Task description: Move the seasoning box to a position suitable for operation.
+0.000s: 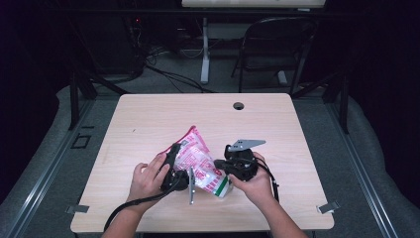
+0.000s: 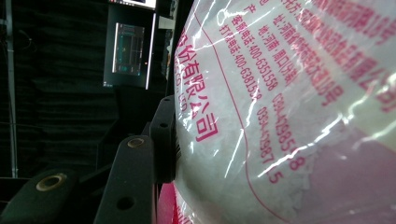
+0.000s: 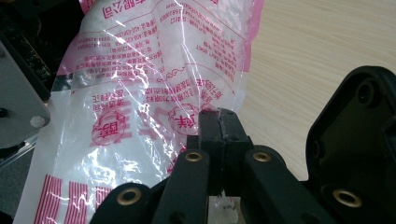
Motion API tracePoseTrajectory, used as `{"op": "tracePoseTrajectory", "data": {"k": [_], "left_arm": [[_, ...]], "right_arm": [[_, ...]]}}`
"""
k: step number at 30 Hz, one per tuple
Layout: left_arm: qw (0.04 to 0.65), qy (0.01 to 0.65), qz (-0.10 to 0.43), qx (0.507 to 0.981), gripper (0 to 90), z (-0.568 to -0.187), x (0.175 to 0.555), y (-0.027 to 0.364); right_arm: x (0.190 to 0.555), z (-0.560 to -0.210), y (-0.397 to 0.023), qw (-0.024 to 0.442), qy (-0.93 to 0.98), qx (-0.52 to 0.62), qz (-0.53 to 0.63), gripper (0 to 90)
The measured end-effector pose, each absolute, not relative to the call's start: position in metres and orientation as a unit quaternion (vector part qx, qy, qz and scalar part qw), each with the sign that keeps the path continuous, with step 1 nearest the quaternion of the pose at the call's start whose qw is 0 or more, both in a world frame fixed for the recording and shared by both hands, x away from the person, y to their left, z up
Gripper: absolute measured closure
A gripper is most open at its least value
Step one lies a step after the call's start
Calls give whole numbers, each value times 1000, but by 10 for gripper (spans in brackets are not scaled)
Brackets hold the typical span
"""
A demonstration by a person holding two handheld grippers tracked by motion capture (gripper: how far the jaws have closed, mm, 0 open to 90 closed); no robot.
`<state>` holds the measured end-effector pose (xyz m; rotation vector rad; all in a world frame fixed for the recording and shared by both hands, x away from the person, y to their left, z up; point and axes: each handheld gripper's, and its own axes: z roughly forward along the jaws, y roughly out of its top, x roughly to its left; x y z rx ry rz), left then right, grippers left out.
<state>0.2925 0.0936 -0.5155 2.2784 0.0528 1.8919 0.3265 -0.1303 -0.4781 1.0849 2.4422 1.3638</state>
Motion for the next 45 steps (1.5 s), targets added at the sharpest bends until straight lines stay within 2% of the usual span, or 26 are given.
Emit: {"op": "tracePoseTrajectory", "data": {"k": [45], "left_arm": [[66, -2, 651, 756, 606, -508, 289, 91]], "right_arm": [[326, -478, -130, 70, 812, 359, 455, 899]]}}
